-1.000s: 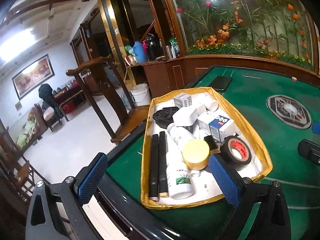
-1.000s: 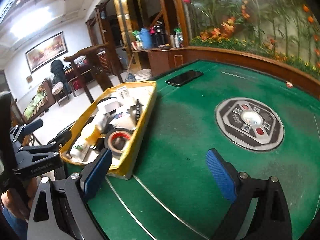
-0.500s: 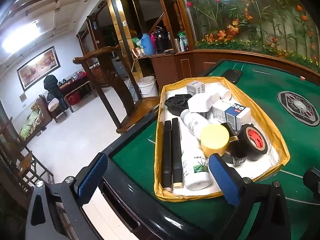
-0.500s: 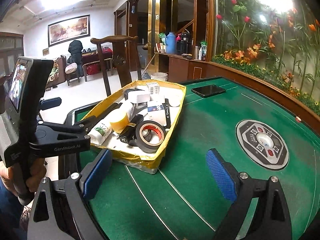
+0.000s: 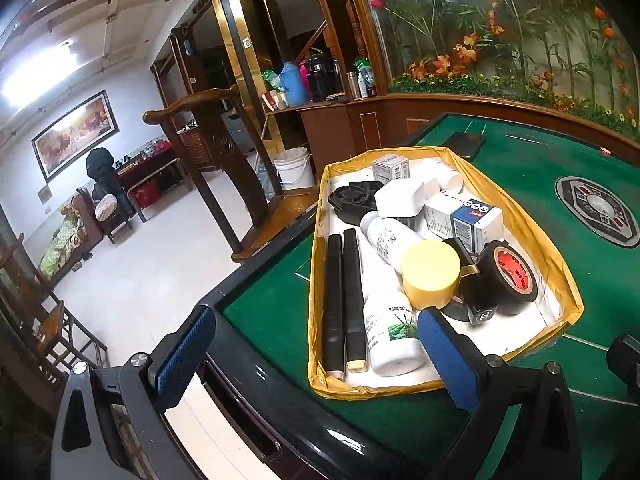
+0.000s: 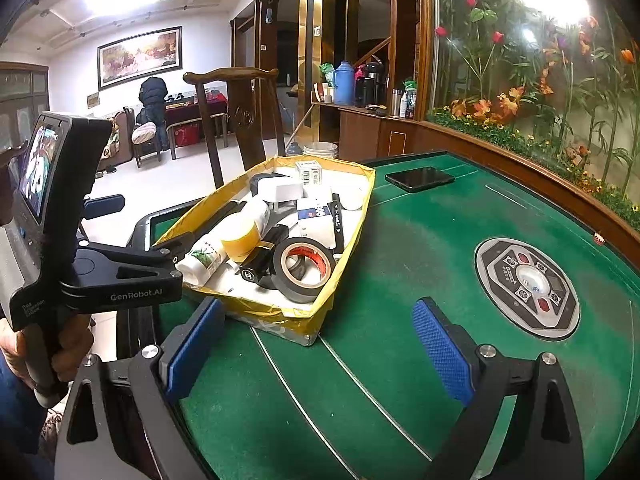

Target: Organize rigid objects

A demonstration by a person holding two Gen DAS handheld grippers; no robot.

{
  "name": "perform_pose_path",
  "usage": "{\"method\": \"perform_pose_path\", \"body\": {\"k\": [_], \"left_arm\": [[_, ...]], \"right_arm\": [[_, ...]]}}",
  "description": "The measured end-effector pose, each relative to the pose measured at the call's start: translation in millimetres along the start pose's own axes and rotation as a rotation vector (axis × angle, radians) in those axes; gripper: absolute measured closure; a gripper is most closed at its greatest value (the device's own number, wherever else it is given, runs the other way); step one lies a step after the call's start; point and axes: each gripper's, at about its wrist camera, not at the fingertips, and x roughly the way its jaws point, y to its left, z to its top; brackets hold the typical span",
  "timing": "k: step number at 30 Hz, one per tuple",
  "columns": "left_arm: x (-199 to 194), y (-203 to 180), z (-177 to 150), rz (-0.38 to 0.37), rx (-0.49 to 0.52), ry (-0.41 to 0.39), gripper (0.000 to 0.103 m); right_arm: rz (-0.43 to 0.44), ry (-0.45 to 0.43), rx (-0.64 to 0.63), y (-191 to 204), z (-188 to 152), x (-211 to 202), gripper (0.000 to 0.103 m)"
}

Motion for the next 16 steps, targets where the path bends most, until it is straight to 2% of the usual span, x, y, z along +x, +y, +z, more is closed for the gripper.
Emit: {"method": "perform_pose_path", "body": {"k": [12,16], "left_arm": [[1.8,11.0,-1.7,-0.044,-0.025,0.05,0.001],[-0.1,14.8,-0.4,-0.023,-0.032,0.039,0.001]], "right_arm": [[0.0,-0.001,-0.001,0.8,-0.7,0.2,0.008],[0.0,0.001,0.0,1.0,-1.6,0.7,0.008]]}}
